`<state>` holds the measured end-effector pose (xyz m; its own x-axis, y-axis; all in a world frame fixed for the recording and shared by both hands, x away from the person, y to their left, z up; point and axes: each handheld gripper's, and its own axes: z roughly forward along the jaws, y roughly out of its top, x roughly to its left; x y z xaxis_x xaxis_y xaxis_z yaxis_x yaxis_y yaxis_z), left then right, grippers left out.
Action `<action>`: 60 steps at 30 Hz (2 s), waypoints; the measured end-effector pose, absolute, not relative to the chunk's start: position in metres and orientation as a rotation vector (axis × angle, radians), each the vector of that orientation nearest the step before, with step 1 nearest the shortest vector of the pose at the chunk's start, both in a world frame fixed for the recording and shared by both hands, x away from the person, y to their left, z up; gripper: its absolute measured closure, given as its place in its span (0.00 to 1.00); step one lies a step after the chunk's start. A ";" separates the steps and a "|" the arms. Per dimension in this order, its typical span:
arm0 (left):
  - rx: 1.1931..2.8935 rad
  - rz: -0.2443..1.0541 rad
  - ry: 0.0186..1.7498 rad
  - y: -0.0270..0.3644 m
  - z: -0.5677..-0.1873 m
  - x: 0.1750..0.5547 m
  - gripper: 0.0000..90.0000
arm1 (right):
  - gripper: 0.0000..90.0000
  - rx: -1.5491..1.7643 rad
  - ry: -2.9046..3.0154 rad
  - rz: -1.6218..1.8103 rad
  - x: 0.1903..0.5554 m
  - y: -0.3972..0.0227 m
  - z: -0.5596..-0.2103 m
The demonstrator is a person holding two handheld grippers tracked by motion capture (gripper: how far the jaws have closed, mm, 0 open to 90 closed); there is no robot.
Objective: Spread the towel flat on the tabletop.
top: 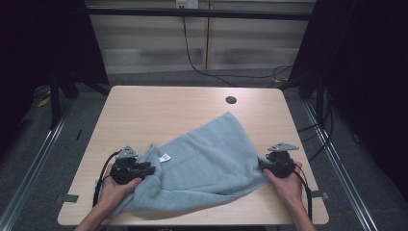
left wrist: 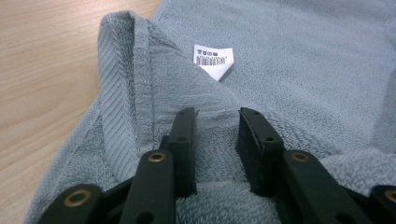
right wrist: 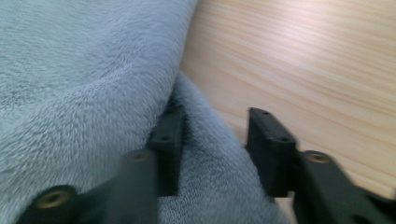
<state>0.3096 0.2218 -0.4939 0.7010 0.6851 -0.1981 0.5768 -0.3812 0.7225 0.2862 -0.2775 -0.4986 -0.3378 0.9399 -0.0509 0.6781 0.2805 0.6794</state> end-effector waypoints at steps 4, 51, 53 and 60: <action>2.079 0.167 0.969 0.223 -0.491 0.306 0.69 | 0.69 1.517 2.041 0.733 0.273 -0.293 -0.497; 2.057 0.063 0.864 0.223 -0.484 0.320 0.67 | 0.52 1.419 2.212 1.000 0.381 -0.224 -0.496; 2.084 0.051 0.866 0.219 -0.490 0.320 0.69 | 0.52 1.382 2.236 1.013 0.373 -0.218 -0.492; 2.103 0.058 0.880 0.207 -0.496 0.315 0.70 | 0.53 1.248 2.365 1.156 0.309 -0.180 -0.477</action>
<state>0.3154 0.2072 -0.4958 0.7532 0.6069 -0.2539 0.5681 -0.4055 0.7161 0.3092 -0.1803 -0.4771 -0.6119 0.7762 0.1521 0.5969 0.3269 0.7327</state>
